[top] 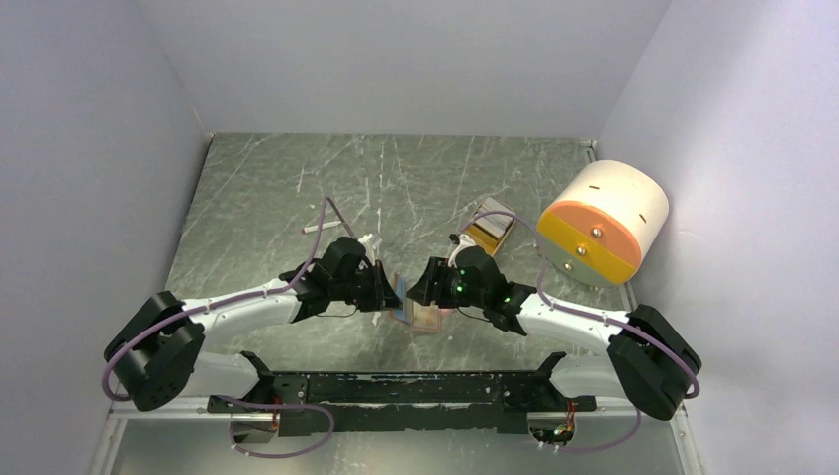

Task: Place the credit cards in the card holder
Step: Turn over the card slot in the card holder, then pick up the credit card from the storage box.

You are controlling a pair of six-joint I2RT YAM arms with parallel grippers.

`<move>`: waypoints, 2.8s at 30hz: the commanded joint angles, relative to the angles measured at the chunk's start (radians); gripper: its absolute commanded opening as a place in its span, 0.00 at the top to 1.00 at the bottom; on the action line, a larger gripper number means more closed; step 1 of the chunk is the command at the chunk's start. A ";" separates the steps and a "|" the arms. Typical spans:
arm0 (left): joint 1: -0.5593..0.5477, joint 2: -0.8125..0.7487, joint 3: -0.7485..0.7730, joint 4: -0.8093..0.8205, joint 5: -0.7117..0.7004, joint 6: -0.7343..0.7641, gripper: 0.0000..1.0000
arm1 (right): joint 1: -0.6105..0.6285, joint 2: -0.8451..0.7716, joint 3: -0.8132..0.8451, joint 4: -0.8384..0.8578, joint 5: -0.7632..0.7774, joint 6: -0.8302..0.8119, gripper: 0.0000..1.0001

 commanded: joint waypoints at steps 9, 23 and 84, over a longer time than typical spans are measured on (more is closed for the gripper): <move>-0.049 0.001 0.158 -0.264 -0.134 0.038 0.91 | 0.074 0.008 0.035 0.012 0.010 0.074 0.40; -0.061 0.004 0.165 -0.260 -0.124 0.032 0.91 | 0.076 0.061 0.055 -0.115 0.136 0.012 0.51; 0.028 -0.006 -0.036 -0.019 0.058 0.112 0.70 | -0.175 0.112 0.461 -0.433 0.518 -0.779 0.35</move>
